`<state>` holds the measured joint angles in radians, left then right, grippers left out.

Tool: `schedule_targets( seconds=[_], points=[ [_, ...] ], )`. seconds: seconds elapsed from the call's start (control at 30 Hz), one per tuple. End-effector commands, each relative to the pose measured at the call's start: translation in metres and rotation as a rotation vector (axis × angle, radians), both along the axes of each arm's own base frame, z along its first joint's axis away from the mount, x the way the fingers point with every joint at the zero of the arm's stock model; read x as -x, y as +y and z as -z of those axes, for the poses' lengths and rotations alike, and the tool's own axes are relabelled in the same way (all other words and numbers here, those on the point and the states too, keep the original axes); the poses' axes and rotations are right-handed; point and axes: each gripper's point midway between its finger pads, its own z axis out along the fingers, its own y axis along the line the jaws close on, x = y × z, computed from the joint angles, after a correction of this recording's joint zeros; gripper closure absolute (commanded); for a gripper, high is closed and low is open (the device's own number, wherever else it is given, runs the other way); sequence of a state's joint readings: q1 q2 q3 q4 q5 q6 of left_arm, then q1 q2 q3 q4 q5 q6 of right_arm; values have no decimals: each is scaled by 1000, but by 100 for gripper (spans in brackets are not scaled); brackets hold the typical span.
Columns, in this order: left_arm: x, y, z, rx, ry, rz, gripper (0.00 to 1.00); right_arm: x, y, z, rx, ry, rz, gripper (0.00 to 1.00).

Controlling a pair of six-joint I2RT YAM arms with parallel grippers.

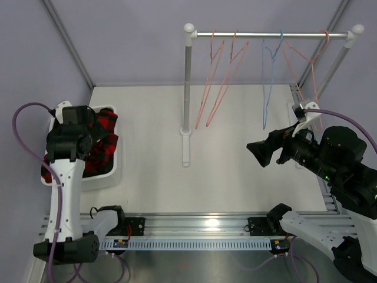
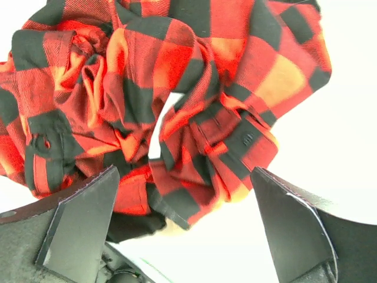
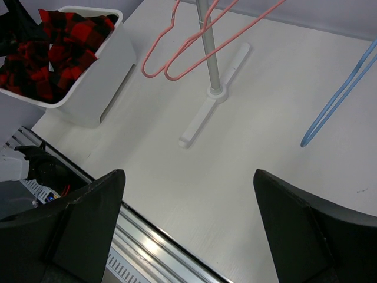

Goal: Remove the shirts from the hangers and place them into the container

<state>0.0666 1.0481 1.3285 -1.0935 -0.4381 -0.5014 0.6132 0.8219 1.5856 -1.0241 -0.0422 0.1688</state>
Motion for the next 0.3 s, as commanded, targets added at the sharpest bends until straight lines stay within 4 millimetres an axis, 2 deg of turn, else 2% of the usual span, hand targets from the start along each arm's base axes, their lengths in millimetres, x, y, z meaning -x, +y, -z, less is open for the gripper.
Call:
schedule_targets(
  seconds=[0.0,0.07,0.1,0.13,0.17,0.2,0.27],
  points=[
    [5,-24,-16,84,-97,100,1,2,-2,-2,-27,-7,15,1],
    [4,-40,-23,121,-153,192,1,2,-3,4,-30,2,23,1],
    [3,-60,-38,171,-241,297,1,0,-5,7,-28,8,41,1],
    [3,-71,-44,183,-279,368,1,0,-4,14,-25,19,41,0],
    [0,-94,-50,242,-338,491,1,-3,-9,17,-20,19,76,0],
    [7,-106,-62,253,-400,559,1,-7,-14,22,-13,26,114,0],
    [10,-126,-71,296,-458,671,1,-9,-17,33,-10,43,141,0]
  ],
)
